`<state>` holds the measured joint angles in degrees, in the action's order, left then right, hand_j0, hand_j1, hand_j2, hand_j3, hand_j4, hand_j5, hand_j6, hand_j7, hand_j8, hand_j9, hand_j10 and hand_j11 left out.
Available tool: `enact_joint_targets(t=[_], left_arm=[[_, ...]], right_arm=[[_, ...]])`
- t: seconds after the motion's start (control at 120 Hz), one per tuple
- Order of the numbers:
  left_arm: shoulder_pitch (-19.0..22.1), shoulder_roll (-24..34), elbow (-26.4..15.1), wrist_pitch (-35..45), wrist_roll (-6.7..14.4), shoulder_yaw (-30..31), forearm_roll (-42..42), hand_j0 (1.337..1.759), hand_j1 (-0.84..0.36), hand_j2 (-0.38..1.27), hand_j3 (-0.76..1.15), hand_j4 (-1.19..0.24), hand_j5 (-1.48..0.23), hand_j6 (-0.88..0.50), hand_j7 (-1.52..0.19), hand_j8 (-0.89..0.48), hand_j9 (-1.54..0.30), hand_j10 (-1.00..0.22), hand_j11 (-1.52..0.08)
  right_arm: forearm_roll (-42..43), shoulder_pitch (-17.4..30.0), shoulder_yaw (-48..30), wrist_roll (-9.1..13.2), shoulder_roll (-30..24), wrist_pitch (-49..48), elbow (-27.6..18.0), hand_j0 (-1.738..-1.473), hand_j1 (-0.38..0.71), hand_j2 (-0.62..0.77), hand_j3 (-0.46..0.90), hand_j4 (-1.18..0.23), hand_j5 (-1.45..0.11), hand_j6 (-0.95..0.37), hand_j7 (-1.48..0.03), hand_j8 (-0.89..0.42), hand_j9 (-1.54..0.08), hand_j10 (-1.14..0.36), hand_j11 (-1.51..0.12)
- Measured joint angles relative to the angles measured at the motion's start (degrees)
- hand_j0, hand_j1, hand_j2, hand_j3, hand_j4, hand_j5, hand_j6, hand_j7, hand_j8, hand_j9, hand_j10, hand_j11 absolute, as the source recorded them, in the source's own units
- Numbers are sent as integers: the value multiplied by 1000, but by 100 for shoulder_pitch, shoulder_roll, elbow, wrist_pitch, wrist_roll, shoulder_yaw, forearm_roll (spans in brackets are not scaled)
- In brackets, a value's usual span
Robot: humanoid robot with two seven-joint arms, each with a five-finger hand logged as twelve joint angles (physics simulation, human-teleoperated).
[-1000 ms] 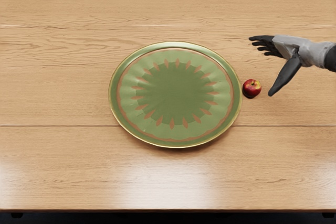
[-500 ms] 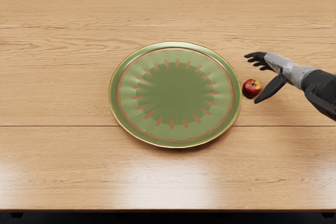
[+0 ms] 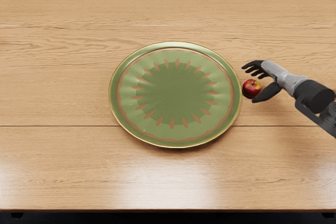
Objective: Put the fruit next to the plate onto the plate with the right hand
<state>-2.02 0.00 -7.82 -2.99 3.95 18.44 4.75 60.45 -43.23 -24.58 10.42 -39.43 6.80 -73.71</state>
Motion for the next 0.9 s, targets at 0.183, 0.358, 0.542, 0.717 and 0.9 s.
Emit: enact_joint_targets(t=[0.183, 0.358, 0.542, 0.717, 0.9], left_arm=[[0, 0, 0, 0, 0, 0, 0, 1658, 55, 49, 0, -245, -318, -245, -318, -245, -318, -245, -318], [0, 0, 0, 0, 0, 0, 0, 1658, 55, 49, 0, -245, -318, -245, -318, -245, -318, -245, -318], [0, 0, 0, 0, 0, 0, 0, 1658, 55, 49, 0, -245, -318, -245, -318, -245, -318, -245, -318], [0, 0, 0, 0, 0, 0, 0, 1658, 55, 49, 0, -245, -318, -245, -318, -245, -318, -245, -318], [0, 0, 0, 0, 0, -1, 0, 1658, 55, 49, 0, -245, -318, -245, -318, -245, -318, -245, -318]], right_arm=[[15, -2, 63, -236, 243, 26, 419, -1658, 39, -61, 0, -329, -424, -330, -423, -329, -423, -328, -423], [11, -7, 76, -448, 323, 29, 666, -1658, 60, -65, 0, -346, -446, -347, -445, -346, -446, -345, -446], [10, -24, 151, -625, 545, 24, 1006, -1658, 76, -68, 0, -359, -464, -361, -463, -360, -464, -359, -464], [11, -34, 201, -774, 632, 24, 1177, -1658, 113, -71, 0, -394, -508, -394, -508, -395, -508, -359, -560], [14, -44, 237, -874, 706, 30, 1294, -1668, 100, -191, 171, -455, -559, -444, -574, -458, -556, -210, -892]])
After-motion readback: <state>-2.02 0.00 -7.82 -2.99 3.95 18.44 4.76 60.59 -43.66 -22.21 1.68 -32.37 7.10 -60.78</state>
